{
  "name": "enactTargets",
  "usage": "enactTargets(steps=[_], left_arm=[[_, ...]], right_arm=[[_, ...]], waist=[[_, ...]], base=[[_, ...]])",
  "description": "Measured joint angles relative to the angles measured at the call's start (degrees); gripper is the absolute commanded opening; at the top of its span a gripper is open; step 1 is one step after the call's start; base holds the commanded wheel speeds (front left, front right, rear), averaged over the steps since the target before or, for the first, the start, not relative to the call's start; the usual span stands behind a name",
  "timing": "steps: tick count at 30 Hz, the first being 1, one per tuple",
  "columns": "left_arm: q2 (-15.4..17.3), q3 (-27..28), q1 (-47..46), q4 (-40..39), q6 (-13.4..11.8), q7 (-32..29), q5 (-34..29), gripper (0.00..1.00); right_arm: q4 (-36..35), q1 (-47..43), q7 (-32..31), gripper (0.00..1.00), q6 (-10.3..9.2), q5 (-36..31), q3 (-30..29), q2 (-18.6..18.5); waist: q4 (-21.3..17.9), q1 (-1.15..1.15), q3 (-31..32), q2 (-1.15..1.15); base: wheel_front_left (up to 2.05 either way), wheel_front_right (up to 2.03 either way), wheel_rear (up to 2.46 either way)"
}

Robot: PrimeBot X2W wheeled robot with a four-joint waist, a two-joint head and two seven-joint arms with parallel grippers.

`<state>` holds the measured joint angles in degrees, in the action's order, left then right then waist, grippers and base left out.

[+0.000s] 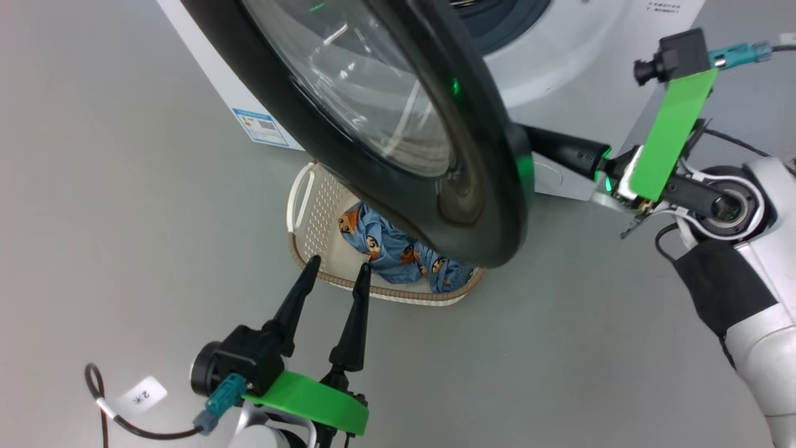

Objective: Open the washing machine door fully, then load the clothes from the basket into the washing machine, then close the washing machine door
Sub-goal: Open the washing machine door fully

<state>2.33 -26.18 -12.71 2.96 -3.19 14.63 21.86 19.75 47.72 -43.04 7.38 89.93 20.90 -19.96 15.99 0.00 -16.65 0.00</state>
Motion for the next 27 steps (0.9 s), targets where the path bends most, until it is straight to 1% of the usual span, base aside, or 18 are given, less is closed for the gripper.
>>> enactTargets(steps=[15,18,23,26,27], left_arm=[[0.0,0.7,1.4,0.1,0.5,0.0,-0.5,1.00],[0.0,1.1,2.2,0.1,0.5,0.0,-0.7,1.00],[0.0,1.8,2.4,0.9,1.1,0.0,-2.0,1.00],[0.0,2.5,2.4,1.6,2.0,0.0,-3.0,1.00],[0.0,2.6,2.5,2.0,2.2,0.0,-3.3,1.00]], right_arm=[[-3.1,-4.5,-1.3,0.00,0.00,0.4,3.2,3.9],[-3.2,-4.7,-1.3,0.00,0.00,0.4,4.1,4.2],[-3.0,-6.3,-0.2,0.00,0.00,-0.1,4.0,4.4],[-3.0,-7.5,1.1,0.00,0.00,-0.3,3.8,4.2],[-3.1,-8.0,1.6,0.25,0.00,-0.5,3.7,4.2]], waist=[[1.3,0.00,2.2,0.00],[1.3,0.00,2.8,0.00],[0.8,0.00,3.8,0.00],[0.2,0.00,4.5,0.00],[-0.1,0.00,4.7,0.00]], base=[[0.00,0.00,0.00],[0.00,0.00,0.00],[0.00,0.00,0.00],[0.00,0.00,0.00],[0.00,0.00,0.00]])
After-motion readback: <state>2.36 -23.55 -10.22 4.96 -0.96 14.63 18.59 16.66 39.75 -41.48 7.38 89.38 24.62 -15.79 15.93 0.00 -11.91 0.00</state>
